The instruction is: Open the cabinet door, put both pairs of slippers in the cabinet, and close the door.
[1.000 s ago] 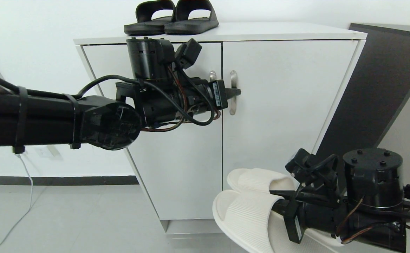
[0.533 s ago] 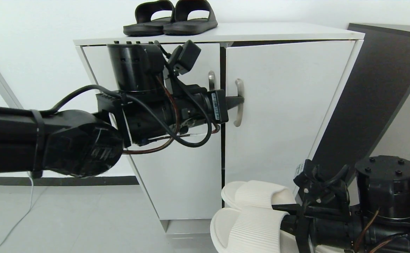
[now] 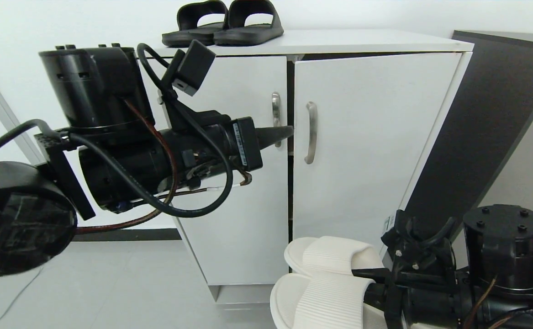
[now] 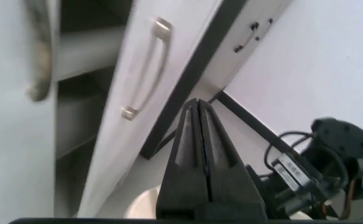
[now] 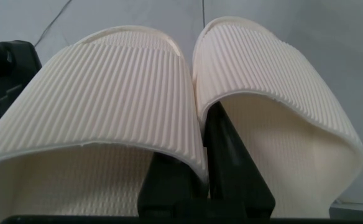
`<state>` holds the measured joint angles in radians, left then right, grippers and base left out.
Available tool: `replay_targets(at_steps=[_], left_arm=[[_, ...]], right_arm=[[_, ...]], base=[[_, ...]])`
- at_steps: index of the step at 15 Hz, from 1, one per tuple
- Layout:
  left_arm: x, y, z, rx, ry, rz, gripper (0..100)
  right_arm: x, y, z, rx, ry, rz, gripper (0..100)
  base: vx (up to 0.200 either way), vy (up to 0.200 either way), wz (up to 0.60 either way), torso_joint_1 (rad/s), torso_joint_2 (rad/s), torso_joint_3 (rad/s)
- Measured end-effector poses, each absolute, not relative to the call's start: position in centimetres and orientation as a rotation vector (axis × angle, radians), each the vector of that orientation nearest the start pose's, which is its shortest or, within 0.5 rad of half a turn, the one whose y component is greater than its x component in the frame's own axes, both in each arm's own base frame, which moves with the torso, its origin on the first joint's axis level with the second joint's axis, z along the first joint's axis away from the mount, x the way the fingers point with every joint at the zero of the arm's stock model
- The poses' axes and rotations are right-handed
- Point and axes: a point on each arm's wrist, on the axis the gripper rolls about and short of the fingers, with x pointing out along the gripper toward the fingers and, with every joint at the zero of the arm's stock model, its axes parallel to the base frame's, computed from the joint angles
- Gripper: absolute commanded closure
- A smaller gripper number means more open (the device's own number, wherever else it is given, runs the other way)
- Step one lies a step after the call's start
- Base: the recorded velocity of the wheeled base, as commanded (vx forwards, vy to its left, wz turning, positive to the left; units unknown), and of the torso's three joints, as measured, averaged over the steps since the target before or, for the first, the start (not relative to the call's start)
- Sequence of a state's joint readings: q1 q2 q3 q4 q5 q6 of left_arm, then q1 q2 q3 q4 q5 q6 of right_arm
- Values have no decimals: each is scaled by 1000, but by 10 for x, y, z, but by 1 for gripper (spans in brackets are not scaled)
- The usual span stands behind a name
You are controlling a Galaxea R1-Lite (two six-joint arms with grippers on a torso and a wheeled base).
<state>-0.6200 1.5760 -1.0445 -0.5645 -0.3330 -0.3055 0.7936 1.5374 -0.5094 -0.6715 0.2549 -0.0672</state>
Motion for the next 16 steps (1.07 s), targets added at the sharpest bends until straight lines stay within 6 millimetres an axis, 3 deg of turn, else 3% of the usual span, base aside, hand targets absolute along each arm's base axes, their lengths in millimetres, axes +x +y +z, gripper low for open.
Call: replay_targets(at_steps=[5,10,16], left_arm=[[258,-173,287,-298,81,-901,100],[288,-185,289,-302,66,-883,100],[308,-195,289,-304,55,-881,100]], right_arm=[[164,176,153,-162,323,1050,100],[163,176,153,-163,327,1051,100],[163,176,153,-164,328,1054,100]], base=[[0,0,0,0,0,0],[0,0,0,0,0,0],[0,0,0,0,0,0]])
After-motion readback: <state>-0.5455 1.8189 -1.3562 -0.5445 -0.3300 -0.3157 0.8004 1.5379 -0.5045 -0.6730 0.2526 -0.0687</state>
